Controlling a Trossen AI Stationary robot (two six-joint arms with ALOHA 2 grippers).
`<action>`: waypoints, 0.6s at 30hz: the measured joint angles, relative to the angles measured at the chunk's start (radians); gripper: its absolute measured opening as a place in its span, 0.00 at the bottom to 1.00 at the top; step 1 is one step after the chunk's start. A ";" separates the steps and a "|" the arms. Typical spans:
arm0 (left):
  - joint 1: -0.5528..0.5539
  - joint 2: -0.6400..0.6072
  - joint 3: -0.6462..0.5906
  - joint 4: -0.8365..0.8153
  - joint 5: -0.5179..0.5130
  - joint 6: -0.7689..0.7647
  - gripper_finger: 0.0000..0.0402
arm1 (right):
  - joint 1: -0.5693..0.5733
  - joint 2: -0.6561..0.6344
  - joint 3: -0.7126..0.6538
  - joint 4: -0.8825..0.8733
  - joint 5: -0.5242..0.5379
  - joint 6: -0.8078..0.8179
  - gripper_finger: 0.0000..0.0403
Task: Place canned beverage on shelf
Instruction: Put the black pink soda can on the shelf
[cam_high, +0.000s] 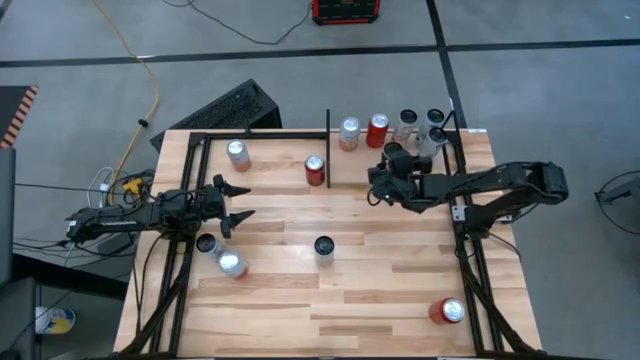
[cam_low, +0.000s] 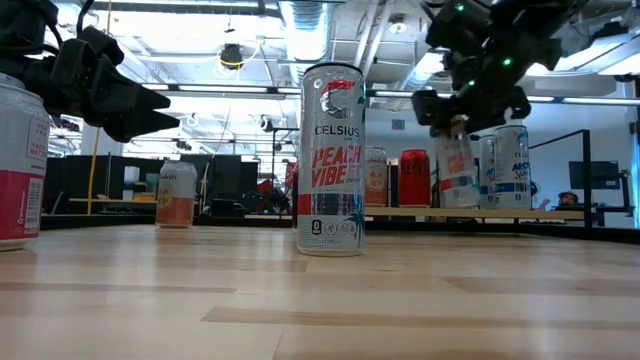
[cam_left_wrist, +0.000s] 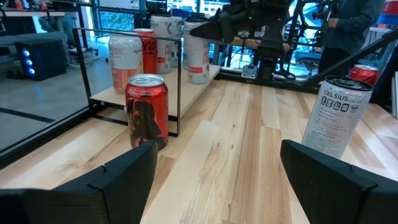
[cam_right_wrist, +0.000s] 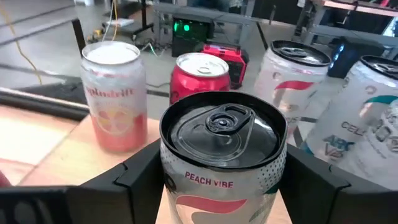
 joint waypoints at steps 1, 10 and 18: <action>0.000 0.000 0.000 0.000 0.000 0.000 0.81 | -0.003 -0.008 0.000 -0.014 0.000 0.001 0.70; 0.000 0.000 0.000 0.000 0.000 0.000 0.81 | -0.051 -0.040 -0.102 0.053 0.067 0.036 0.70; 0.000 0.000 0.000 0.000 0.000 0.000 0.81 | -0.054 -0.122 -0.216 0.185 0.076 0.015 0.70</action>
